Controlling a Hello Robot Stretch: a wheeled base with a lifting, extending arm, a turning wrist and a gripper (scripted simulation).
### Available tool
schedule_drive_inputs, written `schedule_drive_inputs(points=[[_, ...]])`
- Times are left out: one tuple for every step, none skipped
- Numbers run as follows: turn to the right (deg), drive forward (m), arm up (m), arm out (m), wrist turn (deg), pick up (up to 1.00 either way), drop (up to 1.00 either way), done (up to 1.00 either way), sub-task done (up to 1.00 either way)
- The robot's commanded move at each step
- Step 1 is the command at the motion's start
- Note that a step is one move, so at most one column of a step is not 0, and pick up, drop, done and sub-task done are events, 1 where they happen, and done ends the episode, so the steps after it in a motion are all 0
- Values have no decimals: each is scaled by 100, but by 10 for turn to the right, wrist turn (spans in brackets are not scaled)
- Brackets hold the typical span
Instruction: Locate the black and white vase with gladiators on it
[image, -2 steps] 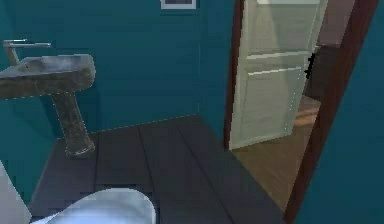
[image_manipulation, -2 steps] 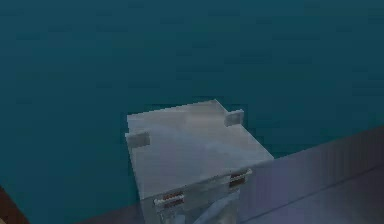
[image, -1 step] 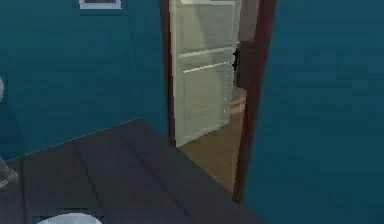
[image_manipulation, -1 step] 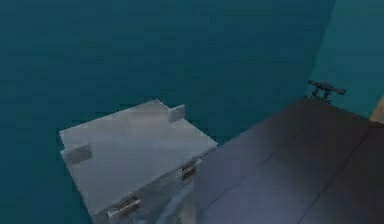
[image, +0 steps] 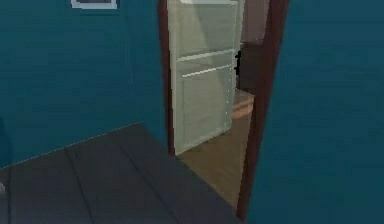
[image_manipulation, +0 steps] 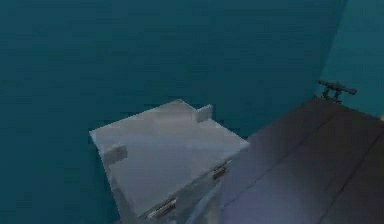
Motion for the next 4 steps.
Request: schedule_drive_inputs(points=[[-90, 0, 0, 0, 0, 0, 0, 0, 0], [0, 30, 0, 0, 0, 0, 0, 0, 0], [0, 55, 0, 0, 0, 0, 0, 0, 0], [210, 0, 0, 0, 0, 0, 0, 0, 0]])
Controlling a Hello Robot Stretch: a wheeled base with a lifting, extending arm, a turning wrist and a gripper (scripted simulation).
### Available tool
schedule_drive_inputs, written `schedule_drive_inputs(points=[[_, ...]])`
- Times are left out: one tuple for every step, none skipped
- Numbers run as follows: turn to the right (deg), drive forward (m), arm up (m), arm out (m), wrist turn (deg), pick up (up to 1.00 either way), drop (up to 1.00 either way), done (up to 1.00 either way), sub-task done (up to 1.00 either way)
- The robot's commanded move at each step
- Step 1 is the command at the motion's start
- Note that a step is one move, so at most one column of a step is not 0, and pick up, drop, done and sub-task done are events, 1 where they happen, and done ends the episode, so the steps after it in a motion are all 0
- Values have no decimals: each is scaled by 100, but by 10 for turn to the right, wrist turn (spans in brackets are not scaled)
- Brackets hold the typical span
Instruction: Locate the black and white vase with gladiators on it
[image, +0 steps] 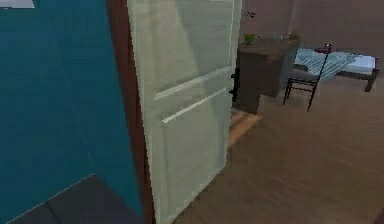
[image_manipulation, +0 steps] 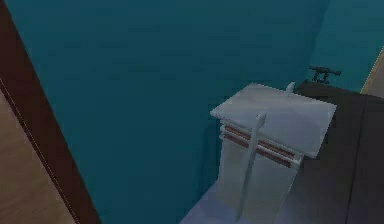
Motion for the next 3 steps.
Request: schedule_drive_inputs(points=[[0, 35, 0, 0, 0, 0, 0, 0, 0], [360, 0, 0, 0, 0, 0, 0, 0, 0], [0, 50, 0, 0, 0, 0, 0, 0, 0]])
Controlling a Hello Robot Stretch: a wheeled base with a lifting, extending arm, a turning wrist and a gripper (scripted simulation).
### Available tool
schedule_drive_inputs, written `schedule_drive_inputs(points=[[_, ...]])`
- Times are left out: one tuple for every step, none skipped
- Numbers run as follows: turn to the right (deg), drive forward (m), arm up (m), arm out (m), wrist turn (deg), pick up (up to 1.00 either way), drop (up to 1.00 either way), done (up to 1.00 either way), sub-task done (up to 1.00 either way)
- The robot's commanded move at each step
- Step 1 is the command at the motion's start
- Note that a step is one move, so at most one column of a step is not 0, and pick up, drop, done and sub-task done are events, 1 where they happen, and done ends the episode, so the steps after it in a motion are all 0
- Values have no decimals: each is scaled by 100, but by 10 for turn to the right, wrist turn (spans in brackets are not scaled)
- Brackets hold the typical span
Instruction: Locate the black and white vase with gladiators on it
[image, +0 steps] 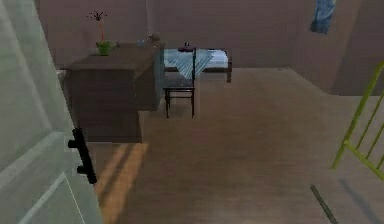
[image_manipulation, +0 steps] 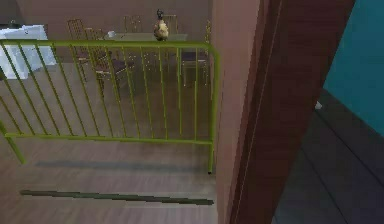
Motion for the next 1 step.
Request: schedule_drive_inputs(points=[[240, 0, 0, 0, 0, 0, 0, 0, 0]])
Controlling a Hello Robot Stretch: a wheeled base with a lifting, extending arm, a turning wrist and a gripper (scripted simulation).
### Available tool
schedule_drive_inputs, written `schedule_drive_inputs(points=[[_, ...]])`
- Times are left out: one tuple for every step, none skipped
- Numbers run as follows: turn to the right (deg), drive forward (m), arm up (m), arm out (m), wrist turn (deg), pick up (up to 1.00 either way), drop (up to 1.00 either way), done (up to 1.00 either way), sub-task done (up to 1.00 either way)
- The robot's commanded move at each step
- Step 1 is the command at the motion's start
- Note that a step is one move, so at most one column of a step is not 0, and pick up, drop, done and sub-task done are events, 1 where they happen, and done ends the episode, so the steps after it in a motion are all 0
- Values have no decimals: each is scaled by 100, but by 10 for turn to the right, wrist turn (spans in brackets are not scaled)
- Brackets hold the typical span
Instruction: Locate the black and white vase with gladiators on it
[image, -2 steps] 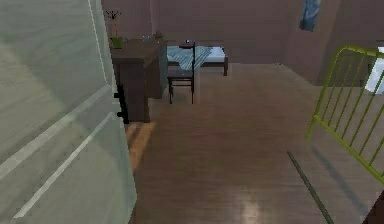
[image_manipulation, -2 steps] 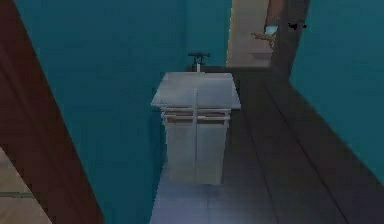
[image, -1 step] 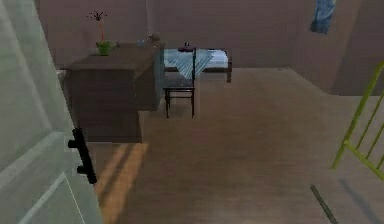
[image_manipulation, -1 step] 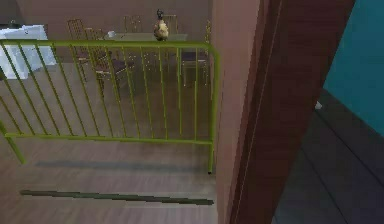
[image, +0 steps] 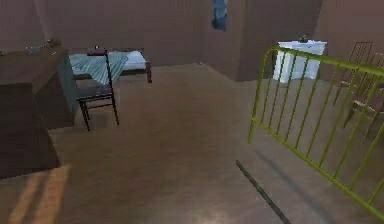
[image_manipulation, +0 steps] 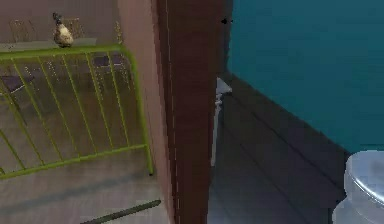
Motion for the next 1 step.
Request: schedule_drive_inputs(points=[[0, 100, 0, 0, 0, 0, 0, 0, 0]])
